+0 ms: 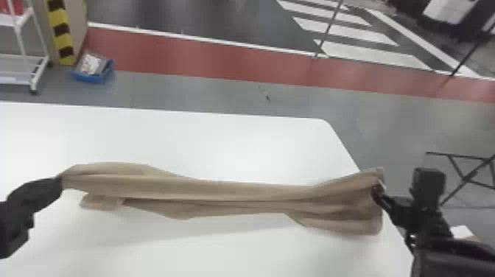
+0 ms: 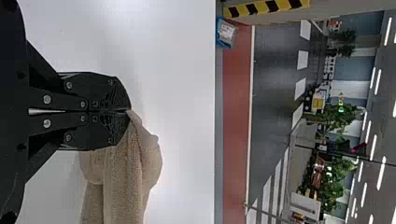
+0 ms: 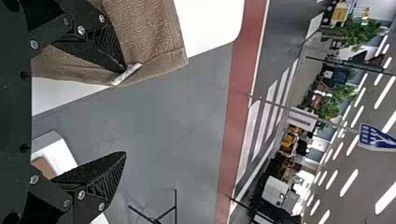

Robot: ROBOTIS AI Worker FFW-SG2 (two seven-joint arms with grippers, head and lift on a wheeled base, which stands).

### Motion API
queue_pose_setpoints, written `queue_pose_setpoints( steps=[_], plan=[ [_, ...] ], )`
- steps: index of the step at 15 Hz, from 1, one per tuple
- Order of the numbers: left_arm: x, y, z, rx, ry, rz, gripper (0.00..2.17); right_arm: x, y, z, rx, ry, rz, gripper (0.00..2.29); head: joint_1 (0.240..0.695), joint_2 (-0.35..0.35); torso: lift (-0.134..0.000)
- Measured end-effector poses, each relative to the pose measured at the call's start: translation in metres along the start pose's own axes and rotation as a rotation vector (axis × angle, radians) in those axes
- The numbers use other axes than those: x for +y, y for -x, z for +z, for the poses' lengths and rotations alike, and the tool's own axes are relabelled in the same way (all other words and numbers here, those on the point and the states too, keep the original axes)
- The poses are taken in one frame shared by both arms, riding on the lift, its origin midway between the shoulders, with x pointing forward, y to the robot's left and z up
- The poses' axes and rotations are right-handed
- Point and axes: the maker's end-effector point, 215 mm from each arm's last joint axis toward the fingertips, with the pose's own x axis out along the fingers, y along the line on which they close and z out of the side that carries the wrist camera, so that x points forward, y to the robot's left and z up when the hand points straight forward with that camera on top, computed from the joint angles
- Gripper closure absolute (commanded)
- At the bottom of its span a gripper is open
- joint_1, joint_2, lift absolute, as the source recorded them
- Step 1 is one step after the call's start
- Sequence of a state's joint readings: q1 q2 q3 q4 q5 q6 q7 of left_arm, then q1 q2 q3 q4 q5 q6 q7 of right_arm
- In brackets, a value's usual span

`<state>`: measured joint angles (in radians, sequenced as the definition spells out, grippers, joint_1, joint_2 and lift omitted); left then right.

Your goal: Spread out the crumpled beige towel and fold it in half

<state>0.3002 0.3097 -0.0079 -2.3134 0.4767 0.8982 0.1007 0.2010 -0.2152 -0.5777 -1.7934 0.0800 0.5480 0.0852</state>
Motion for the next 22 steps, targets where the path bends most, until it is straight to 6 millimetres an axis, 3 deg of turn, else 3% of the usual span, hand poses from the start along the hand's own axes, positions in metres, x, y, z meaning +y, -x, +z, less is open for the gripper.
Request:
queue_pose_setpoints(
  steps=[5,8,10,12,17,22],
  plan=[
    [0.001,0.0,-0.003,0.004,-0.002,0.007,2.13,0.029,0.022,0.041,-0.065,-0.039,0.068,0.41,0.695,-0.35,-0.124],
    [0.003,-0.001,-0.008,0.013,-0.003,0.007,2.13,0.058,0.042,0.048,-0.079,-0.108,0.211,0.41,0.695,-0.35,-0.124],
    [0.003,-0.001,-0.01,0.017,-0.003,0.005,2.13,0.053,0.048,0.048,-0.094,-0.142,0.224,0.41,0.695,-0.35,-0.124],
    [0.003,-0.002,-0.012,0.02,-0.002,0.001,2.13,0.051,0.042,0.041,-0.086,-0.147,0.229,0.59,0.695,-0.35,-0.124],
    [0.002,-0.002,-0.017,0.03,-0.001,-0.001,2.13,0.07,0.011,0.046,-0.084,-0.253,0.44,0.59,0.695,-0.35,-0.124],
    [0.002,-0.001,-0.023,0.04,-0.003,0.0,2.13,0.074,-0.023,0.023,0.042,-0.208,0.423,0.59,0.695,-0.35,-0.124]
  ],
)
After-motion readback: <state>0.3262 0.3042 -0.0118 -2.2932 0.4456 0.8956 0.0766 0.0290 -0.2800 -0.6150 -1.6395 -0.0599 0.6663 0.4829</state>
